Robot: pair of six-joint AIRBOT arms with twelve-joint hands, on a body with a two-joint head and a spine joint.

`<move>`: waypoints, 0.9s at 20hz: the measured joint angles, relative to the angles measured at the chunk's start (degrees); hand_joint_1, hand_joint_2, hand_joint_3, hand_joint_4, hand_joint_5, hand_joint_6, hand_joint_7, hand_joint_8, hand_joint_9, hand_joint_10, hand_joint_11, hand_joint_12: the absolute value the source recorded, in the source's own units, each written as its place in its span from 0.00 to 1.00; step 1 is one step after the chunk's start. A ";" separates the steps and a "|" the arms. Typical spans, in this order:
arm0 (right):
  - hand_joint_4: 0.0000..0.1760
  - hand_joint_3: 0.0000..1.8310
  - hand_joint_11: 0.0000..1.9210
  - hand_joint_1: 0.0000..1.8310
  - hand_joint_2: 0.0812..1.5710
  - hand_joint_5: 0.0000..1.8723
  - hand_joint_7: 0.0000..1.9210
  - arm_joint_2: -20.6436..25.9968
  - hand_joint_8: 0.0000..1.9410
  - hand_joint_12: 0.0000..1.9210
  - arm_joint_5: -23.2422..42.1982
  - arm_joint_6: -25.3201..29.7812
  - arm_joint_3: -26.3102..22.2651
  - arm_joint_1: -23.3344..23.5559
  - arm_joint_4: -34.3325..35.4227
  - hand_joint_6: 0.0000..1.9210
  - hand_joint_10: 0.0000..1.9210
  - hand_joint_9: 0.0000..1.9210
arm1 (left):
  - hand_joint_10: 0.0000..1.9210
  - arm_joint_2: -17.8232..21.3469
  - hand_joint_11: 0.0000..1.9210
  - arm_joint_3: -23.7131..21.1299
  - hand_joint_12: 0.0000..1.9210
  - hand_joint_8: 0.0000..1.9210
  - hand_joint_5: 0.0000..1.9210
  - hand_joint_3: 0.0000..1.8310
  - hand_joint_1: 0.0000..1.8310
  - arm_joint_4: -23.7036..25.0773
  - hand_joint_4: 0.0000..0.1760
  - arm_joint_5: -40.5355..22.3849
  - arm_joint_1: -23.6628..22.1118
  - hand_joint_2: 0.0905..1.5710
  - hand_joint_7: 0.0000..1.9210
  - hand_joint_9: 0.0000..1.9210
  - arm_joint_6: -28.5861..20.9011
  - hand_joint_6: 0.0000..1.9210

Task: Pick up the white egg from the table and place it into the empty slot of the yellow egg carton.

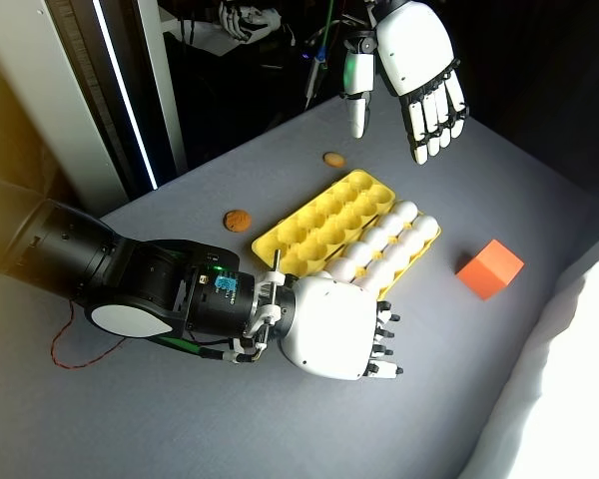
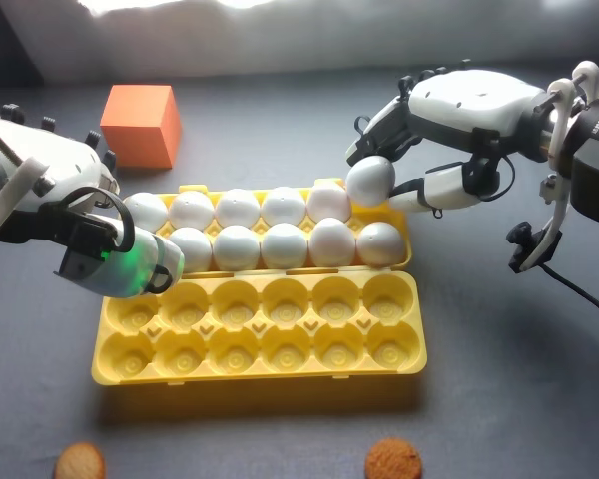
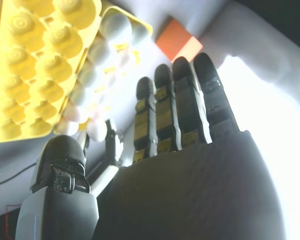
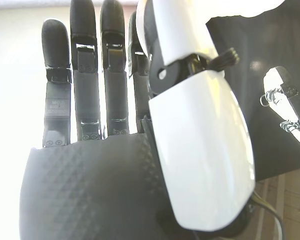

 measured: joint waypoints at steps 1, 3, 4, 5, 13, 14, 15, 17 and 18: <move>0.00 0.00 0.13 0.61 0.66 0.40 0.45 0.02 0.00 0.72 0.02 0.00 0.00 0.00 0.00 0.02 0.13 0.40 | 0.00 0.00 0.00 0.00 0.29 0.00 0.16 0.00 0.00 0.00 0.00 0.00 0.00 0.78 0.17 0.14 0.00 0.00; 0.00 0.00 0.13 0.62 0.65 0.40 0.45 0.04 0.00 0.72 0.02 0.00 0.00 0.00 -0.02 0.02 0.13 0.39 | 0.00 0.00 0.00 0.00 0.25 0.00 0.14 0.00 0.00 0.00 0.00 0.02 0.00 0.78 0.15 0.12 0.00 0.00; 0.00 0.00 0.13 0.62 0.65 0.40 0.45 0.04 0.00 0.72 0.00 0.00 0.00 0.00 0.00 0.02 0.13 0.39 | 0.00 0.00 0.00 0.00 0.25 0.00 0.14 0.00 0.00 0.00 0.00 0.02 0.00 0.78 0.15 0.12 0.00 0.00; 0.00 0.00 0.12 0.61 0.66 0.39 0.44 0.04 0.00 0.73 0.00 0.02 0.00 0.00 -0.04 0.01 0.13 0.38 | 0.00 0.00 0.00 0.00 0.26 0.00 0.15 0.00 0.00 0.00 0.00 0.02 0.00 0.78 0.15 0.13 0.00 0.00; 0.00 0.00 0.00 0.57 0.64 0.29 0.33 1.29 0.00 0.73 -0.37 0.07 0.00 0.26 -0.04 0.00 0.08 0.27 | 0.00 0.00 0.00 0.00 0.25 0.00 0.15 0.00 0.00 0.00 0.00 0.00 0.00 0.78 0.16 0.14 0.20 0.00; 0.00 0.00 0.00 0.57 0.63 0.29 0.33 1.53 0.00 0.73 -0.79 0.17 0.00 0.63 -0.04 0.00 0.08 0.27 | 0.00 0.00 0.00 0.00 0.25 0.00 0.15 0.00 0.00 0.00 0.00 0.00 0.00 0.78 0.16 0.13 0.20 0.00; 0.00 0.00 0.00 0.57 0.63 0.29 0.33 1.79 0.00 0.73 -0.92 0.39 0.00 0.92 -0.04 0.00 0.08 0.27 | 0.00 0.00 0.00 0.00 0.27 0.00 0.16 0.00 0.00 0.00 0.00 0.02 0.00 0.78 0.17 0.14 0.20 0.00; 0.00 0.00 0.00 0.56 0.63 0.27 0.31 2.58 0.00 0.71 -0.96 1.16 -0.02 1.44 -0.07 0.00 0.07 0.26 | 0.00 0.00 0.00 0.00 0.27 0.00 0.16 0.00 0.00 0.00 0.00 0.02 0.00 0.78 0.16 0.14 0.20 0.00; 0.00 0.00 0.00 0.57 0.62 0.28 0.31 3.06 0.00 0.71 -1.22 1.27 -0.33 1.79 -0.07 0.00 0.07 0.26 | 0.00 0.00 0.00 0.00 0.27 0.00 0.15 0.00 0.00 0.00 0.00 0.02 0.00 0.78 0.16 0.14 0.20 0.00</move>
